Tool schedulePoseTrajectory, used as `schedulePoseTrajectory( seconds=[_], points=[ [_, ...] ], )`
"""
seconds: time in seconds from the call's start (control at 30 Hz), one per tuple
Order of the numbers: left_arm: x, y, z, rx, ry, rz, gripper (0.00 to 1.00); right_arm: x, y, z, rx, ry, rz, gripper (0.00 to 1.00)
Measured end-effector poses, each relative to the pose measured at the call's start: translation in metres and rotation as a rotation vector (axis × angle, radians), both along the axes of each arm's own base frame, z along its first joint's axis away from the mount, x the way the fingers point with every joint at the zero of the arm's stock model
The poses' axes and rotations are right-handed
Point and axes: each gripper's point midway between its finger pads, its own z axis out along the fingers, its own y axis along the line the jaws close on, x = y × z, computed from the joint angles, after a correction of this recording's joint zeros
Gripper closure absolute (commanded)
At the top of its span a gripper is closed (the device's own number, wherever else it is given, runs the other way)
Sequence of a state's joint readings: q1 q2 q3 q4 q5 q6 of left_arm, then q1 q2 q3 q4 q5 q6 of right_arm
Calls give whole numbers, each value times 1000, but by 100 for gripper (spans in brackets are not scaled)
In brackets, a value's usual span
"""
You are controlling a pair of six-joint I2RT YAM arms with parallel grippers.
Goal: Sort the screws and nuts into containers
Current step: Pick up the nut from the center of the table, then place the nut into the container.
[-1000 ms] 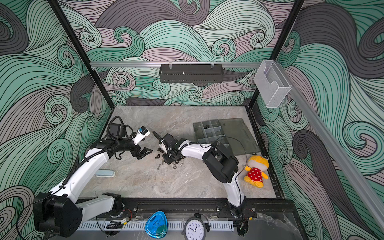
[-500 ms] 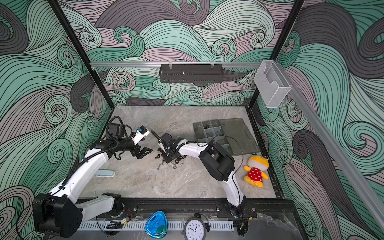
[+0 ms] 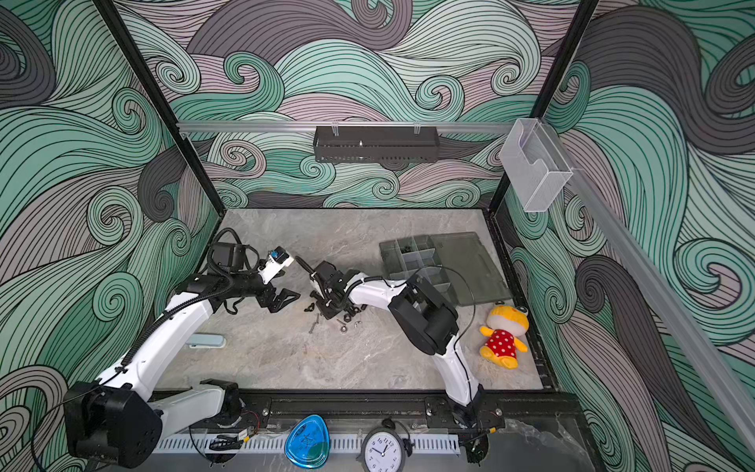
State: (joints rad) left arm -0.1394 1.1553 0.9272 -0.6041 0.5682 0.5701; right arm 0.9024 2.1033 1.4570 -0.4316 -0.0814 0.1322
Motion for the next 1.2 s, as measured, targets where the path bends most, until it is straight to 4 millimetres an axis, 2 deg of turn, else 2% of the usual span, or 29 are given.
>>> schedulePoseTrajectory(
  seconds=[0.27, 0.37, 0.47, 0.57, 0.67, 0.73, 1.0, 1.2],
  points=[
    [0, -2, 2, -13, 0, -3, 2, -5, -25, 4, -30, 4, -35, 71],
    [0, -3, 3, -24, -4, -7, 1, 0, -34, 19, -16, -1, -62, 72],
    [1, -6, 6, -46, -6, -13, 1, 12, -42, 43, 28, -23, -99, 72],
    [1, -9, 10, -71, -9, -18, 1, 30, -53, 69, 79, -46, -147, 72],
    [2, -13, 14, -99, -12, -25, 1, 56, -69, 90, 130, -64, -218, 73],
    [2, -17, 19, -129, -19, -37, 1, 79, -89, 100, 153, -74, -286, 73],
    [-10, -41, 22, -207, -13, -127, 1, 157, -170, 114, 169, -126, -522, 73],
    [-12, -46, 25, -223, -23, -153, 1, 193, -202, 102, 126, -154, -608, 73]
  ],
)
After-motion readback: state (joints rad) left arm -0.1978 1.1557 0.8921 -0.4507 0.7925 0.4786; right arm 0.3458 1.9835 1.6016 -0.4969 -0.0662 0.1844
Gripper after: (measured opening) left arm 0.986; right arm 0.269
